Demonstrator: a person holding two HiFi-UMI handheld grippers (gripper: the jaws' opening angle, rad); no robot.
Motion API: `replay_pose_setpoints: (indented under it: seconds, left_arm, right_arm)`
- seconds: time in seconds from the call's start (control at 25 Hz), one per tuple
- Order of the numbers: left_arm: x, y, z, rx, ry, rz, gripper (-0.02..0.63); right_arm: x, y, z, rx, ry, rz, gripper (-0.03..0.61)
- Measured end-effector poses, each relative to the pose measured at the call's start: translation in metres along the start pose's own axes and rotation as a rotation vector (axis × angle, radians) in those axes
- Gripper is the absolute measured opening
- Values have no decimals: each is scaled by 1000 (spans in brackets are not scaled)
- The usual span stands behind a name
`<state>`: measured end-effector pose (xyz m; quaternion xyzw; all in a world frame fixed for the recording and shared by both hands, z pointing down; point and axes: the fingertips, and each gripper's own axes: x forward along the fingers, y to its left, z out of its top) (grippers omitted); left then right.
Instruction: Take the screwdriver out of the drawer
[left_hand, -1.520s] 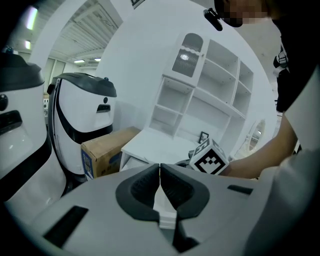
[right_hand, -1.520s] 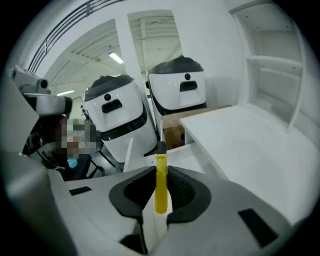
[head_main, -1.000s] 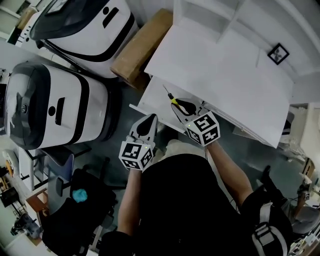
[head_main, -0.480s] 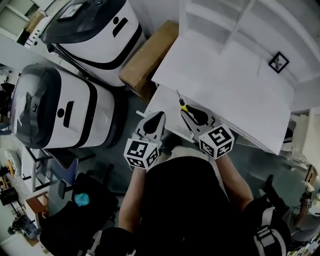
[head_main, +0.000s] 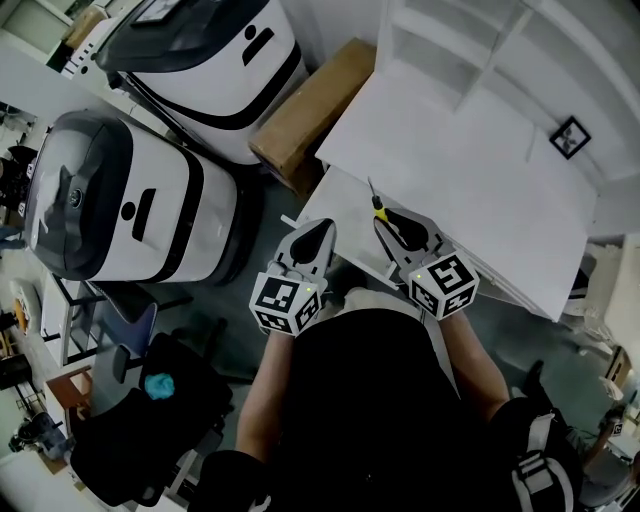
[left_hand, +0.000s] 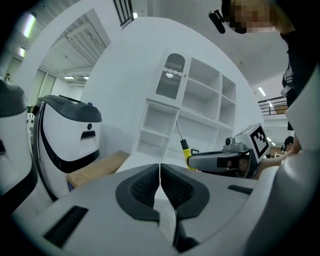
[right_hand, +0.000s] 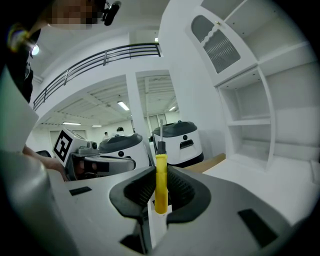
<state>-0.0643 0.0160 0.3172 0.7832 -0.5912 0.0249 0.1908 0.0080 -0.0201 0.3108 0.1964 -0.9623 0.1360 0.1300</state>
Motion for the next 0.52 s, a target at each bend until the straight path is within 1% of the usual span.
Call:
replay_pose_setpoints:
  seconds: [0.2,0.52]
  left_arm:
    - [0,2,-3,-7,3,13,25]
    - [5,6,-9,-19,11,19,25]
  right_arm:
    - [1,-2,-4,-15,9,14,83]
    - [5,-8,-7,-6,10,15,83]
